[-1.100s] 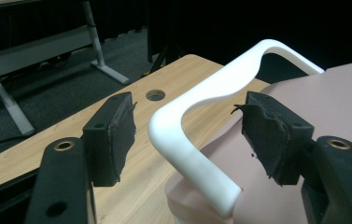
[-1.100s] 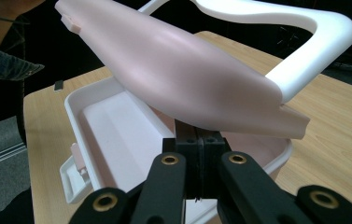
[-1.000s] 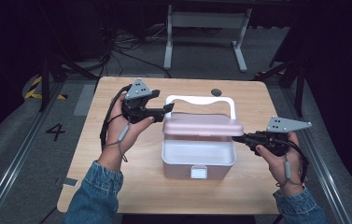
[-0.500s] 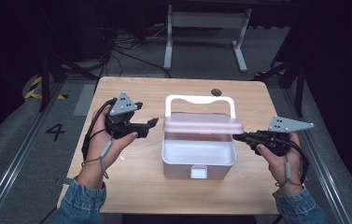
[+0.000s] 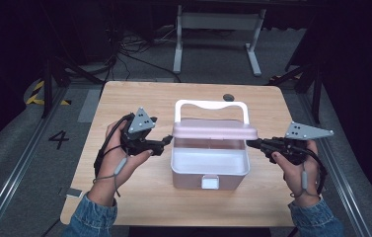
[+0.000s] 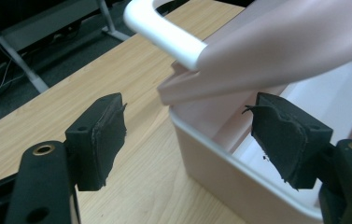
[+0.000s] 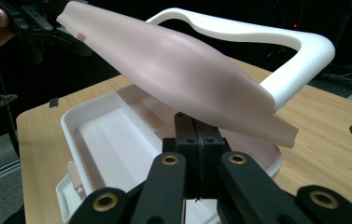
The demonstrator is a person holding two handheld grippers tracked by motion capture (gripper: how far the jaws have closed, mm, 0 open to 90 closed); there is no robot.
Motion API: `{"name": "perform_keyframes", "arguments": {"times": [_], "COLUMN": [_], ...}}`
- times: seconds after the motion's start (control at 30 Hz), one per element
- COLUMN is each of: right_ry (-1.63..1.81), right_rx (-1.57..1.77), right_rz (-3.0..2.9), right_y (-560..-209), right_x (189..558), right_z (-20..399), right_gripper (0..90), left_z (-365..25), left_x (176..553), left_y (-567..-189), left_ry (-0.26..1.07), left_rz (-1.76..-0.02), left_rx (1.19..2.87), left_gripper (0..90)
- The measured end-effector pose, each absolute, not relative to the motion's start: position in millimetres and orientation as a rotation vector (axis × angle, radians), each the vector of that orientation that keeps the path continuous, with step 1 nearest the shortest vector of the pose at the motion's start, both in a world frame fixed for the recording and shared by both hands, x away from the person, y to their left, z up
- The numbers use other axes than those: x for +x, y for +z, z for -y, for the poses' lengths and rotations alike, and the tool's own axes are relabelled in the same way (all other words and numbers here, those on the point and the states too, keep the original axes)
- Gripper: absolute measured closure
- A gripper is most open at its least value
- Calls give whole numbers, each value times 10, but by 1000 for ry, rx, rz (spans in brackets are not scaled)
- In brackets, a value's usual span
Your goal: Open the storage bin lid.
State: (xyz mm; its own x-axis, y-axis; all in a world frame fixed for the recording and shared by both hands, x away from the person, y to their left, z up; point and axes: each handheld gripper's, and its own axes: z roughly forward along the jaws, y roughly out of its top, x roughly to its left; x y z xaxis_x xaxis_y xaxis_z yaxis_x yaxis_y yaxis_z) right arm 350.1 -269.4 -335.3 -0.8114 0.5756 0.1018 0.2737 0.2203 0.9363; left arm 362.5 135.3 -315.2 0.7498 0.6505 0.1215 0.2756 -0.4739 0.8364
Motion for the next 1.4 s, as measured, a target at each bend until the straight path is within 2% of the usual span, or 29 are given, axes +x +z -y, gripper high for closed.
{"name": "perform_keyframes", "arguments": {"times": [0.27,0.57,0.83,1.4], "right_ry": [1641,1657,1661,1637], "right_rx": [806,801,802,831], "right_rz": [-2228,-2221,-2215,-2195], "right_y": [-3356,-3356,-3352,-3367], "right_x": [3502,3498,3494,3414], "right_z": [2698,2694,2707,2812], "right_gripper": [900,900,900,900], "left_z": [-1148,-1062,-1068,-1113], "left_x": [3629,3706,3727,3918], "left_y": [-3096,-3118,-3113,-3037], "left_ry": [565,520,524,499], "left_rz": [-616,-590,-581,-607], "left_rx": [2018,1970,1910,1871], "left_gripper": [295,342,499,614]}}
